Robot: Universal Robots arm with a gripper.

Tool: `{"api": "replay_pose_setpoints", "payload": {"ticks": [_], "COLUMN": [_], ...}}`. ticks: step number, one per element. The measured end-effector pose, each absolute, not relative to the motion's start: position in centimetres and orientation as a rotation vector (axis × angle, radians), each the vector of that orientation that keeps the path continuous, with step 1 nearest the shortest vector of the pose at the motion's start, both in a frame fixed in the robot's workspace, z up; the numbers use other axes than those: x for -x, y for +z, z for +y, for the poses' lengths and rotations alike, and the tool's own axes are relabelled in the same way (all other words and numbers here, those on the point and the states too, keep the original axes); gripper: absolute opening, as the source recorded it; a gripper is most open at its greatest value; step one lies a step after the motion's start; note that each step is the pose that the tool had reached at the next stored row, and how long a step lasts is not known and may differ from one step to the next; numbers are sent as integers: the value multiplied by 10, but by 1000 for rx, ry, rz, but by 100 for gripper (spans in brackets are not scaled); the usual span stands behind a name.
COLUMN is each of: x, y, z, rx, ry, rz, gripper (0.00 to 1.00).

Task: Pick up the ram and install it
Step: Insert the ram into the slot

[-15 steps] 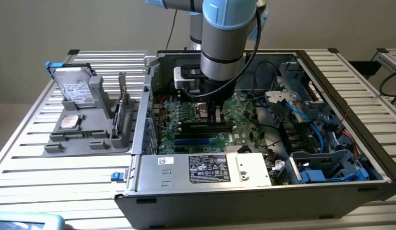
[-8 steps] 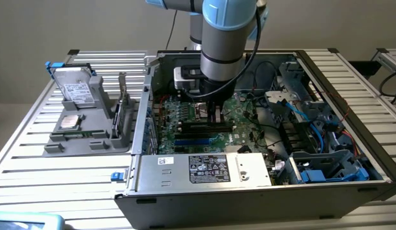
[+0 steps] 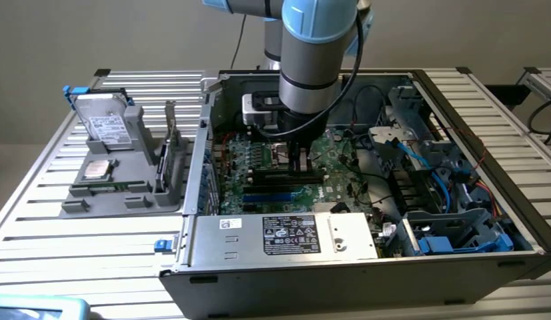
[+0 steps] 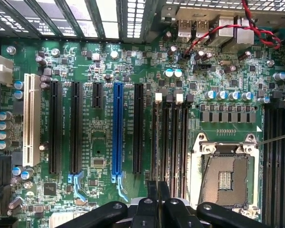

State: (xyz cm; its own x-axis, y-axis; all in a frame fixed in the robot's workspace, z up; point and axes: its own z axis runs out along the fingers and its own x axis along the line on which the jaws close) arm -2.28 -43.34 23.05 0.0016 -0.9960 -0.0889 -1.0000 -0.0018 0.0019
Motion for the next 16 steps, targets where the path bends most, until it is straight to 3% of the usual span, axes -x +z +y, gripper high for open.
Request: {"api": "replay_pose_setpoints", "payload": {"ticks": [16], "x": [23], "y": [228], "z": [-433], "rx": [2177], "ry": [98], "rz": [2177], "gripper": [13]}}
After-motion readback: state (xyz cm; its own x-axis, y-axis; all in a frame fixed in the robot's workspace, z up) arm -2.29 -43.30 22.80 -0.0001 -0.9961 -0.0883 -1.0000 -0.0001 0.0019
